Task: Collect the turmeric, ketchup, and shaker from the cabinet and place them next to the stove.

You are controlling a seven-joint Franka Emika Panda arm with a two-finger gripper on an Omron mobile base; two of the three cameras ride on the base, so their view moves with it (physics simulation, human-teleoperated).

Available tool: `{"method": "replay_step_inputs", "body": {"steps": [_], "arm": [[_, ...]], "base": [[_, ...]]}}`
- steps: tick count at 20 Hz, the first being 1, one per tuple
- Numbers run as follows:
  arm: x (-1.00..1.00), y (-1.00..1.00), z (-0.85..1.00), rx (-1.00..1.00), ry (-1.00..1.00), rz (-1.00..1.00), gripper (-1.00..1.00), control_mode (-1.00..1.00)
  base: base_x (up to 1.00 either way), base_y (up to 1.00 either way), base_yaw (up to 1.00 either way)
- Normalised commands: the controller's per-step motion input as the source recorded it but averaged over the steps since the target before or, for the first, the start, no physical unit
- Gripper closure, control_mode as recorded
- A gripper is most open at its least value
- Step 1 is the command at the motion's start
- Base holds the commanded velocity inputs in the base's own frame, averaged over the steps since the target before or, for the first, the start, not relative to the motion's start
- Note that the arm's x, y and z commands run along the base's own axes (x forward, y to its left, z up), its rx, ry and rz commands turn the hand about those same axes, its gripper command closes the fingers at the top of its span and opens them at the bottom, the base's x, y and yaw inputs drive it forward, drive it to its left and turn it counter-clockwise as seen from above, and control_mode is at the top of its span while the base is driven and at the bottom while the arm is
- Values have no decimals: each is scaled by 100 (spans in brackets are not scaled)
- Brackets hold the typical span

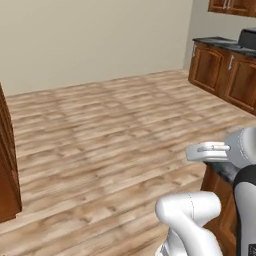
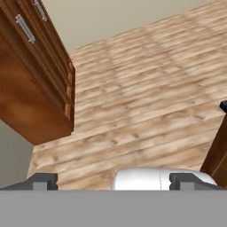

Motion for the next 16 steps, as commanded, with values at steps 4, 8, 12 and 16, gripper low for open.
{"method": "replay_step_inputs", "body": {"steps": [4,8,12,16], "arm": [[0,0,0,0,0,0,-100,100],[0,0,0,0,0,0,-100,100],[0,0,0,0,0,0,-100,100],[0,0,0,0,0,0,-100,100]], "base": [[72,0,-39],[82,0,-40],[84,1,-40],[88,9,-41]]}}
